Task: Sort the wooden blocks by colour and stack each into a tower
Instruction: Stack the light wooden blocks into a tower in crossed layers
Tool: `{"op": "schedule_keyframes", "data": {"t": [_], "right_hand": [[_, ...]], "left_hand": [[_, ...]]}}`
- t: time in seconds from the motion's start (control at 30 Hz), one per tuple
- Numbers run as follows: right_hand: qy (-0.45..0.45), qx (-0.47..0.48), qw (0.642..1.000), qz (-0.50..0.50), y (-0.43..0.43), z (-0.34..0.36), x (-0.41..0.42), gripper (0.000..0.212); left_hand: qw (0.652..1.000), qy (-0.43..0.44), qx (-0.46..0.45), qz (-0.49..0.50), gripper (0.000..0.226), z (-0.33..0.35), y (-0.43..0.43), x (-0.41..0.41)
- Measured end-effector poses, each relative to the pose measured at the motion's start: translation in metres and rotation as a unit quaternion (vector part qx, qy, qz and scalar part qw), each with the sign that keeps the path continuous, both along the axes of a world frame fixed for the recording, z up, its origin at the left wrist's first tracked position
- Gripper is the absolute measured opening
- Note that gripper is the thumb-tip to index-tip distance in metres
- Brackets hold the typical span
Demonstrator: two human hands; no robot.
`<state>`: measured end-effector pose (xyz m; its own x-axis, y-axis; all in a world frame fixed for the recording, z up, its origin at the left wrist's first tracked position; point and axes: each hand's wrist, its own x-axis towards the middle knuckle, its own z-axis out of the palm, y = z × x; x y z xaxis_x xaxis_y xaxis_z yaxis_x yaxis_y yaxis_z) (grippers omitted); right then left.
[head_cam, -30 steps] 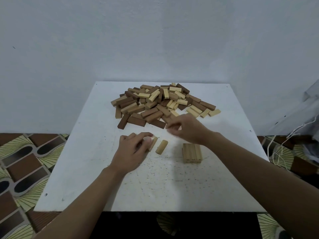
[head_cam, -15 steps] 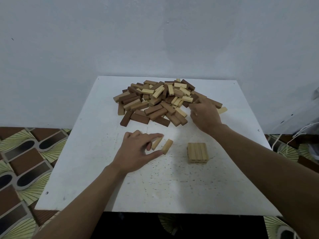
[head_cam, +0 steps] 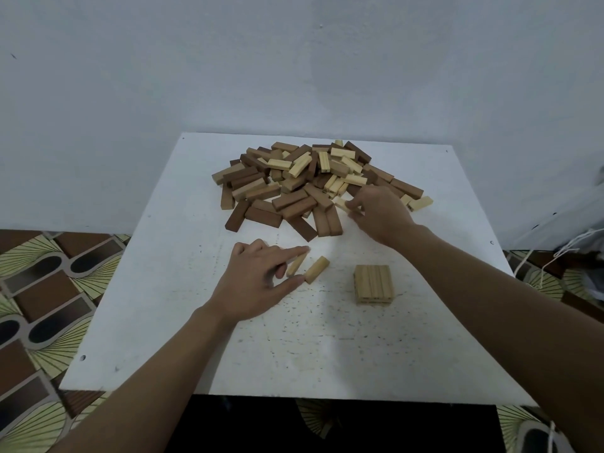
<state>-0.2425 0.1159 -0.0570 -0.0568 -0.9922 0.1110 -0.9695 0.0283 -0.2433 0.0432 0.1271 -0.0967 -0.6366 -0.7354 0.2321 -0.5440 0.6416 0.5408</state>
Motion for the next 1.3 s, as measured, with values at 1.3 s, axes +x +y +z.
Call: {"op": "schedule_keyframes", "data": {"t": [1.3], "right_hand": [[-0.076,0.227,0.960,0.143,0.033,0.048,0.059,0.044]], "left_hand": [[0.999,0.037,0.027,0.018,0.067,0.001,0.001,-0.001]]}}
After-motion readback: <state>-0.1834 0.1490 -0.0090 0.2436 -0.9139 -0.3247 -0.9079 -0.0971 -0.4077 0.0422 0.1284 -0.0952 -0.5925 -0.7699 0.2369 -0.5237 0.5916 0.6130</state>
